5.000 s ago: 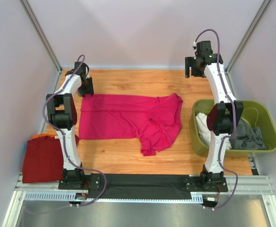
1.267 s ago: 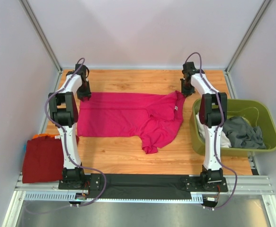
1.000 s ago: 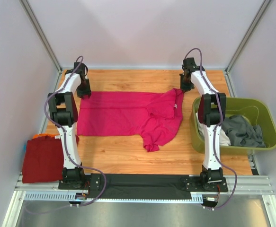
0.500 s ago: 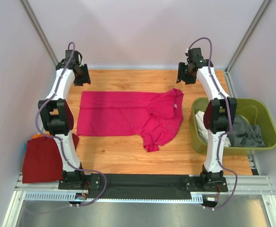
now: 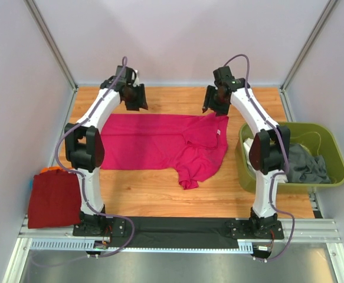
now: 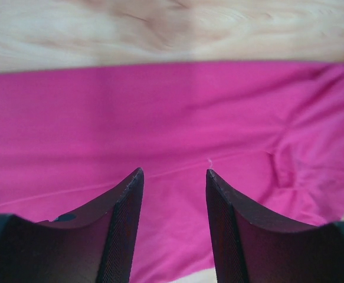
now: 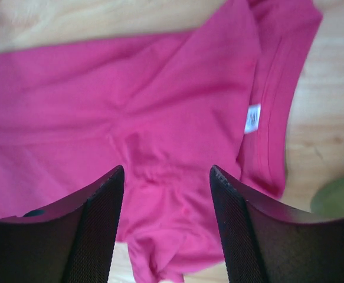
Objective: Fold and stack the t-shirts
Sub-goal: Fold the tshirt
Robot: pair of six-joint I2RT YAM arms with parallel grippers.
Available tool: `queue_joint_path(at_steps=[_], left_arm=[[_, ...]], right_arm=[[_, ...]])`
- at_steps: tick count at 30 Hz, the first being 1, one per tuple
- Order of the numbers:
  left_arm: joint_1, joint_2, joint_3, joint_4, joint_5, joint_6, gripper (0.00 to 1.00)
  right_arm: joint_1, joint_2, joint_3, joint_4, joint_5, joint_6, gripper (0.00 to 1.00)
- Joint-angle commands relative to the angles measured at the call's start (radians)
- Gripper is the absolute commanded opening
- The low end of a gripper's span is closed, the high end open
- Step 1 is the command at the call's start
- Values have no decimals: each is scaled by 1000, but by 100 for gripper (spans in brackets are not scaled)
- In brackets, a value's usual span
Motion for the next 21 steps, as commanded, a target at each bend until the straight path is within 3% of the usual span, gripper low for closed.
queue_joint_path(at_steps=[1, 7, 15, 21], left_arm=[[-30, -54, -23, 43, 83, -43, 54], [-128, -102, -83, 30, 39, -54, 53], [-144, -299, -355, 34, -108, -126, 50], [-142, -436, -559, 8, -220, -232, 48]], right_arm=[[31, -168, -112, 30, 127, 83, 62], [39, -260, -348, 19, 127, 124, 61], [132, -357, -524, 62, 183, 156, 60], [184, -435, -703, 144, 165, 186, 50]])
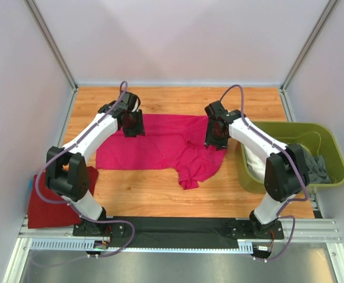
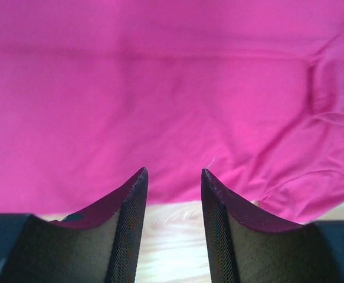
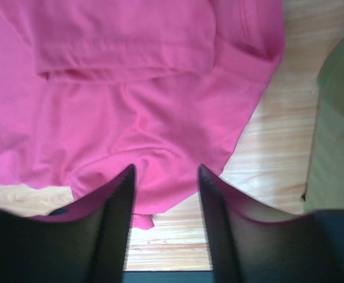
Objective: Fold and stack the t-shirts
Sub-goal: Fold the tshirt
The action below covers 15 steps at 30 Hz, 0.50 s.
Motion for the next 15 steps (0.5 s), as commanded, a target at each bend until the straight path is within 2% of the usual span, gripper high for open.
queue_joint_path(at_steps=[1, 7, 10, 15], left_arm=[[2, -84, -97, -18, -94, -92, 48], [51, -109, -264, 2, -106, -146, 45], [70, -118, -300, 37, -143, -126, 39], [100, -81, -327, 60, -187, -108, 38]], right_arm=[[17, -60, -93, 92, 13, 41, 45], [26, -15, -225, 218, -32, 46, 27], [26, 7, -231, 251, -23, 44, 24], [28, 74, -225, 294, -24, 40, 20]])
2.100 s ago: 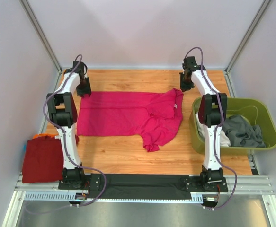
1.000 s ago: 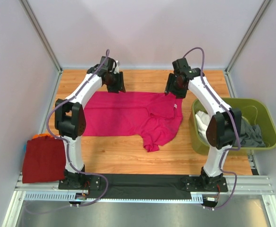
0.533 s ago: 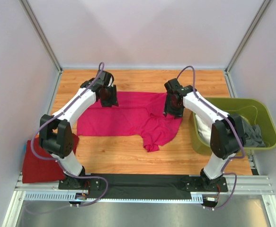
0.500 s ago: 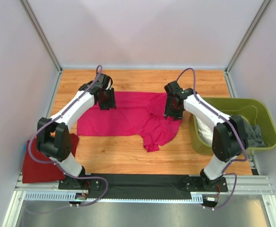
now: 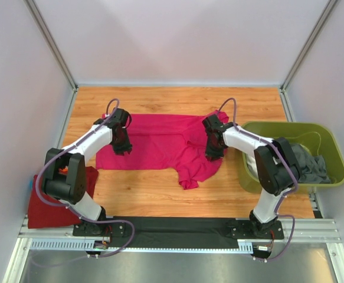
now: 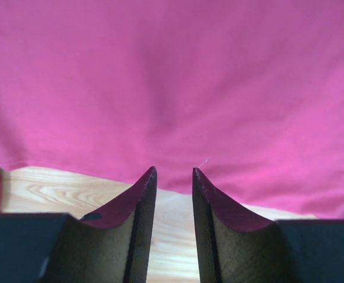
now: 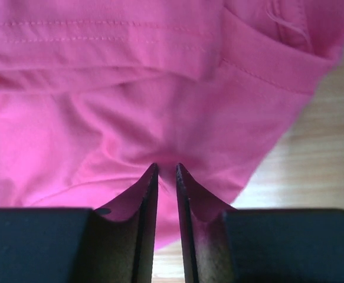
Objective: Fold and stack the t-shirts
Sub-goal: Fold the tshirt
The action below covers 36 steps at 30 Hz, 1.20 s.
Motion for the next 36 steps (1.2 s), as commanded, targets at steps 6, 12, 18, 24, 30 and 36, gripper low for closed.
queue_joint_path(at_steps=[6, 12, 18, 24, 30, 36], left_arm=[[71, 53, -22, 110, -47, 24, 30], [100, 143, 30, 107, -54, 39, 30], [123, 188, 114, 72, -37, 73, 30], [125, 134, 273, 12, -23, 148, 31], [131, 265, 503, 25, -60, 191, 33], [159, 413, 609, 65, -32, 148, 31]], right_arm=[[8, 114, 43, 71, 64, -16, 15], [-2, 205, 135, 30, 104, -59, 15], [-2, 179, 205, -96, 106, -68, 16], [0, 22, 351, -294, 101, -103, 32], [-12, 70, 540, -217, 150, -146, 40], [-66, 284, 692, -92, 164, -120, 15]])
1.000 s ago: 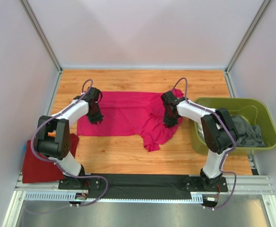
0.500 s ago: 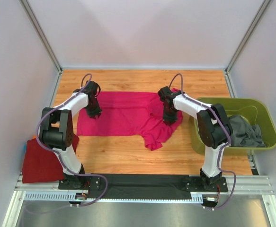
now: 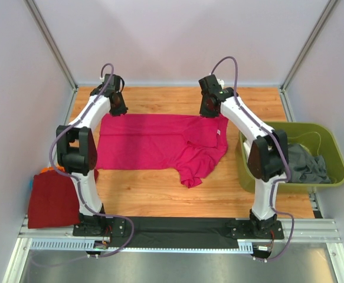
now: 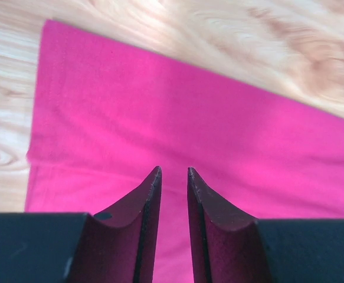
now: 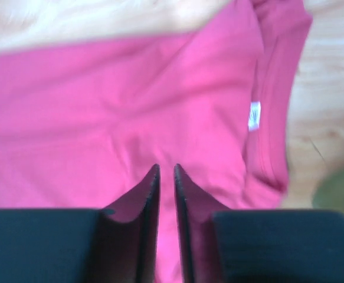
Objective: Fold and stack the t-shirts
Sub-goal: Fold the tshirt
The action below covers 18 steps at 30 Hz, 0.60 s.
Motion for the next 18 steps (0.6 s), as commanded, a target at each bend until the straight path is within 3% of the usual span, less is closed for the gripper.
queue_joint_path(at_steps=[1, 6, 18], left_arm=[[31, 90, 32, 13, 20, -9, 31], [57, 167, 67, 37, 70, -28, 25], [61, 347, 216, -15, 113, -43, 22]], right_arm=[[-41, 141, 62, 80, 38, 3, 13], [-60, 282, 157, 75, 64, -19, 7], [-89, 453, 275, 52, 29, -19, 8]])
